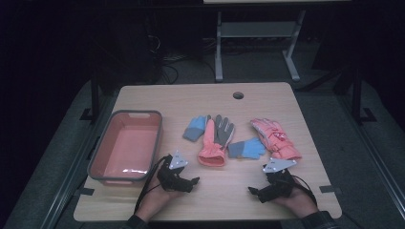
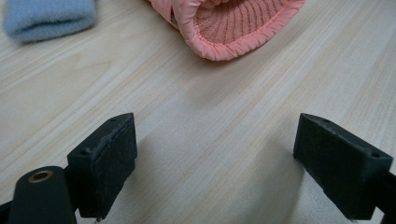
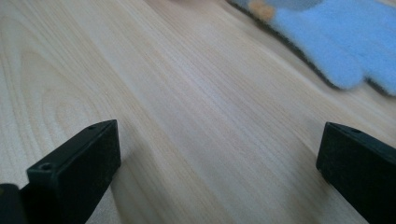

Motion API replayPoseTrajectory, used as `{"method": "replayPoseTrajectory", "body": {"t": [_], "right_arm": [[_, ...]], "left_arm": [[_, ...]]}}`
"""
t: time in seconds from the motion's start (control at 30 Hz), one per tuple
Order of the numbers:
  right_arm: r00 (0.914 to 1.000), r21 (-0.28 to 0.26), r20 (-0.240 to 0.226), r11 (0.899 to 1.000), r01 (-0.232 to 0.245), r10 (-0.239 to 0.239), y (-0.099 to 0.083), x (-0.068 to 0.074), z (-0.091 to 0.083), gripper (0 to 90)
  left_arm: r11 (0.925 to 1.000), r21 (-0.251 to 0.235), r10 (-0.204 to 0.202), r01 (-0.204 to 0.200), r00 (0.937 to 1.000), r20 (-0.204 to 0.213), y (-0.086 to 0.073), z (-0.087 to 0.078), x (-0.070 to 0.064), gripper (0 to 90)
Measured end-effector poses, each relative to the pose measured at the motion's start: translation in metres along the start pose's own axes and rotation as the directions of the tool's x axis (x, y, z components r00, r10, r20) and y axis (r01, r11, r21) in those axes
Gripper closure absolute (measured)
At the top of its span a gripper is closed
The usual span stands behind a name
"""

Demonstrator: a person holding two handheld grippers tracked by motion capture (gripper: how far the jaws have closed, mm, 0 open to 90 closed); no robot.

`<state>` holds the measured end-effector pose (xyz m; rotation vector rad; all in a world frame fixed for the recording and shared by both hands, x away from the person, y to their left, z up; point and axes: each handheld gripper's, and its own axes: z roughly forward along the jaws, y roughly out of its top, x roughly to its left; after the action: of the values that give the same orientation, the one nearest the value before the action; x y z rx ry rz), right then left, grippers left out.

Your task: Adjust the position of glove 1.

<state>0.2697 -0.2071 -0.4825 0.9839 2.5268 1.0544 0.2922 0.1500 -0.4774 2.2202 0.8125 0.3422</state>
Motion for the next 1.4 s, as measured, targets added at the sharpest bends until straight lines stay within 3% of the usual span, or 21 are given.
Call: {"method": "replayPoseTrajectory", "body": {"t": [0.33, 0.4, 0.47, 0.63, 0.67, 0.7, 0.83, 0.97, 1.4], "right_arm": [[1.0, 0.011, 0.006, 1.0, -0.005, 0.005, 0.001, 0.001, -0.001, 0.0], [1.0, 0.02, 0.006, 1.0, -0.005, 0.005, 0.003, 0.002, -0.004, 13.6], [1.0, 0.02, -0.001, 1.0, -0.01, 0.01, 0.006, 0.002, -0.006, 17.2], [1.0, -0.014, -0.005, 1.0, -0.007, 0.007, 0.018, 0.005, -0.014, 37.7], [1.0, -0.014, -0.005, 1.0, -0.007, 0.007, 0.018, 0.005, -0.014, 37.7], [0.9999, -0.028, -0.008, 1.0, -0.009, 0.009, 0.023, 0.005, -0.016, 48.8], [0.9995, -0.032, -0.025, 0.999, -0.021, 0.02, 0.035, -0.001, -0.015, 72.0], [0.9986, -0.034, -0.04, 0.999, -0.035, 0.034, 0.048, -0.008, -0.01, 89.1], [0.9975, -0.061, -0.051, 0.997, -0.052, 0.049, 0.086, -0.024, 0.016, 89.8]], "left_arm": [[0.9998, 0.001, 0.022, -0.022, 0.9995, 0.021, -0.002, -0.002, 0.001, 12.9], [0.9997, 0.002, 0.025, -0.025, 0.9994, 0.025, -0.002, -0.002, 0.001, 12.9], [0.9997, -0.001, 0.024, -0.024, 0.9994, 0.026, -0.002, -0.003, 0.001, 12.9], [0.9996, -0.006, 0.028, -0.028, 0.9993, 0.024, -0.002, -0.002, 0.001, 12.9], [0.9996, -0.006, 0.028, -0.028, 0.9993, 0.024, -0.002, -0.002, 0.001, 12.9], [0.9997, -0.006, 0.025, -0.025, 0.9994, 0.025, -0.002, -0.002, 0.001, 12.9], [0.9996, -0.005, 0.027, -0.027, 0.9993, 0.025, -0.002, -0.002, 0.001, 12.9], [0.9997, -0.007, 0.022, -0.021, 0.9995, 0.024, -0.002, -0.002, 0.0, 12.9], [0.9994, 0.0, 0.033, -0.033, 0.9992, 0.023, -0.002, -0.003, 0.001, 12.9]]}}
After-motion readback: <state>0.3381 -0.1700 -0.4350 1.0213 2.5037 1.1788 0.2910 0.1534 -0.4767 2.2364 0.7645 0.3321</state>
